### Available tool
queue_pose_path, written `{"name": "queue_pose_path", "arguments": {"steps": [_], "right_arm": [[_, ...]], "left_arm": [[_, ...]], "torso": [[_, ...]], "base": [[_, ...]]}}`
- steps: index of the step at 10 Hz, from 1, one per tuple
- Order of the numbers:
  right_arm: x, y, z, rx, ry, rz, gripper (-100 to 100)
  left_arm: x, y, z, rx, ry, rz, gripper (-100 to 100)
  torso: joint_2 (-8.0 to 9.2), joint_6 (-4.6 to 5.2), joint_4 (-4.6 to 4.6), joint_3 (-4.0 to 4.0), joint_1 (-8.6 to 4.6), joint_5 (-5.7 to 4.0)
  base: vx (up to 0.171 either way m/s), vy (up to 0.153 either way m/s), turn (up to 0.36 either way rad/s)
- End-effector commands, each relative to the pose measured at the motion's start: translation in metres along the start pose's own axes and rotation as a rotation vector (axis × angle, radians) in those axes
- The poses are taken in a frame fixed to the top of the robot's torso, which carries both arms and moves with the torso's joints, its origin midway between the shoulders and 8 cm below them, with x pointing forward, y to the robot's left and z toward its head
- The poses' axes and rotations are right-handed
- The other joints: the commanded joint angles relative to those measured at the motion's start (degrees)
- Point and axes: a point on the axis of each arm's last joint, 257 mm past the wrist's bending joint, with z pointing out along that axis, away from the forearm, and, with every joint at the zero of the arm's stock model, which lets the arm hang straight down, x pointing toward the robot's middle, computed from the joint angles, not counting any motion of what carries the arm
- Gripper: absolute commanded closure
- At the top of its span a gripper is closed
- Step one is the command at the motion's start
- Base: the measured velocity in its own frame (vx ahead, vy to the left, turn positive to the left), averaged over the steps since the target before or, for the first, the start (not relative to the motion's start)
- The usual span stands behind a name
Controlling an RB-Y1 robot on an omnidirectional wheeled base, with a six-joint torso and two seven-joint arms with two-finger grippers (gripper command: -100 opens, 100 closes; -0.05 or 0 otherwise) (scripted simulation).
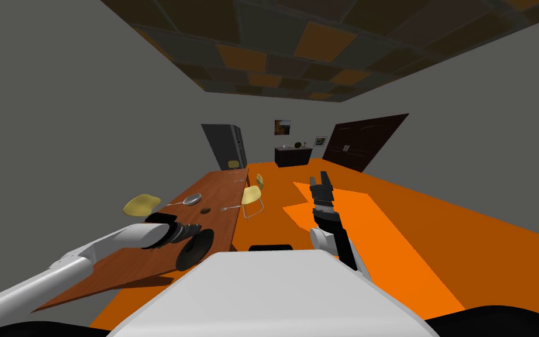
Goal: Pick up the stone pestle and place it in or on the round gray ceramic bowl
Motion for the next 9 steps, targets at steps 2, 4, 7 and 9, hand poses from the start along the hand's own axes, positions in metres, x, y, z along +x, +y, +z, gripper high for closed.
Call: {"name": "queue_pose_path", "arguments": {"steps": [2,4,7,9], "right_arm": [[0.000,0.000,0.000,0.000,0.000,0.000,0],[0.000,0.000,0.000,0.000,0.000,0.000,0],[0.000,0.000,0.000,0.000,0.000,0.000,0],[0.000,0.000,0.000,0.000,0.000,0.000,0]], "left_arm": [[0.022,0.002,0.001,-0.002,0.074,0.015,100],[0.043,0.005,0.001,0.000,0.141,0.026,100],[0.039,0.005,0.001,-0.002,0.128,0.023,-100],[0.039,0.005,0.001,-0.002,0.128,0.023,-100]], "torso": [[-0.01,0.03,0.00,0.00,-0.01,0.02],[-0.02,0.01,0.00,-0.01,-0.04,0.00],[-0.01,0.10,0.03,0.01,-0.12,-0.02],[0.01,0.10,0.04,0.02,-0.14,-0.02]], "base": [[0.018,0.025,0.050],[0.030,0.026,0.064],[0.004,0.003,0.005],[0.000,0.000,0.000]]}}
